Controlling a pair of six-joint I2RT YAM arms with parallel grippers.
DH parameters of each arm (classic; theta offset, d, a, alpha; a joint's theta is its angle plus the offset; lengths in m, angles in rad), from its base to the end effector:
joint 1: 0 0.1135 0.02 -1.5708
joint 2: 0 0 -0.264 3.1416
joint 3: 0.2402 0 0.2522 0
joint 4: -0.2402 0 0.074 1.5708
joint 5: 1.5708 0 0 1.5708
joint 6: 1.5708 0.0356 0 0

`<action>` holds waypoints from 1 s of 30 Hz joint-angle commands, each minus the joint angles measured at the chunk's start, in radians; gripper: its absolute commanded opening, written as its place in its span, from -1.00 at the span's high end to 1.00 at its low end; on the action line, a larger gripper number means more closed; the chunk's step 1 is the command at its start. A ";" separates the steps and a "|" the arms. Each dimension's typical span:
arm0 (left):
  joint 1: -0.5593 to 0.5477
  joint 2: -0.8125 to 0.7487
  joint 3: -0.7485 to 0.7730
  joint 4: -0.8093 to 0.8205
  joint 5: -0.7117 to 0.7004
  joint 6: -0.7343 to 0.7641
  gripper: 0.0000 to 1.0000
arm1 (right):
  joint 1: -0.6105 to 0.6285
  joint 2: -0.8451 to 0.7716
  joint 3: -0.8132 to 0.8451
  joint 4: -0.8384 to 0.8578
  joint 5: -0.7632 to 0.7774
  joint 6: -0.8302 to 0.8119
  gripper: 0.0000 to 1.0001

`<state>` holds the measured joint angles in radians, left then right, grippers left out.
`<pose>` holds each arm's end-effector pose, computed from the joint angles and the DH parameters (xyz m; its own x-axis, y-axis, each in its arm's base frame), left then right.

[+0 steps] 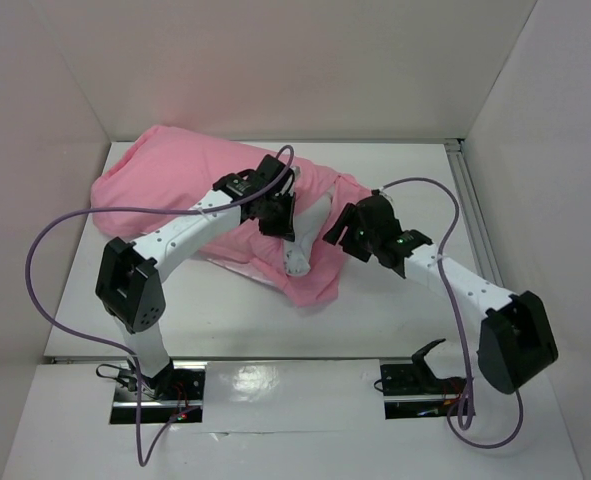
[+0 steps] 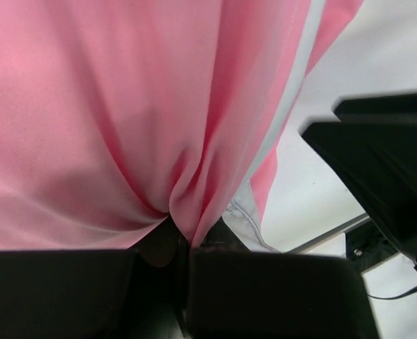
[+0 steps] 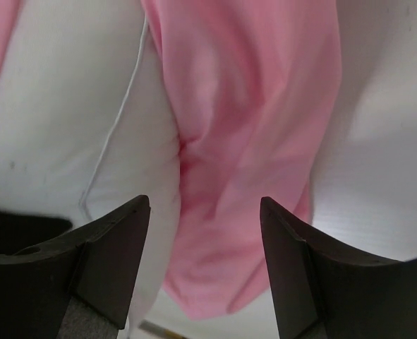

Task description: Put the pillow into the pillowcase

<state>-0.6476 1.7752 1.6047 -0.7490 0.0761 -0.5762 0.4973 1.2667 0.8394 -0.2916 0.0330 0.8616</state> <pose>0.3106 -0.2384 0.3025 -0.8796 -0.0158 -0.4754 0.1897 0.9049 -0.3810 0.2389 0.1283 0.2463 -0.7222 0.4710 -0.5066 0.1430 0.8182 0.5569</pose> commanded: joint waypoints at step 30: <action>0.072 -0.028 0.058 0.164 0.134 -0.128 1.00 | 0.124 0.298 0.162 0.069 0.240 -0.111 1.00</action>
<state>-0.6071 1.7771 1.6279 -0.7269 0.1589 -0.6147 0.5770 1.6619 1.0161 -0.1886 0.2409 0.8768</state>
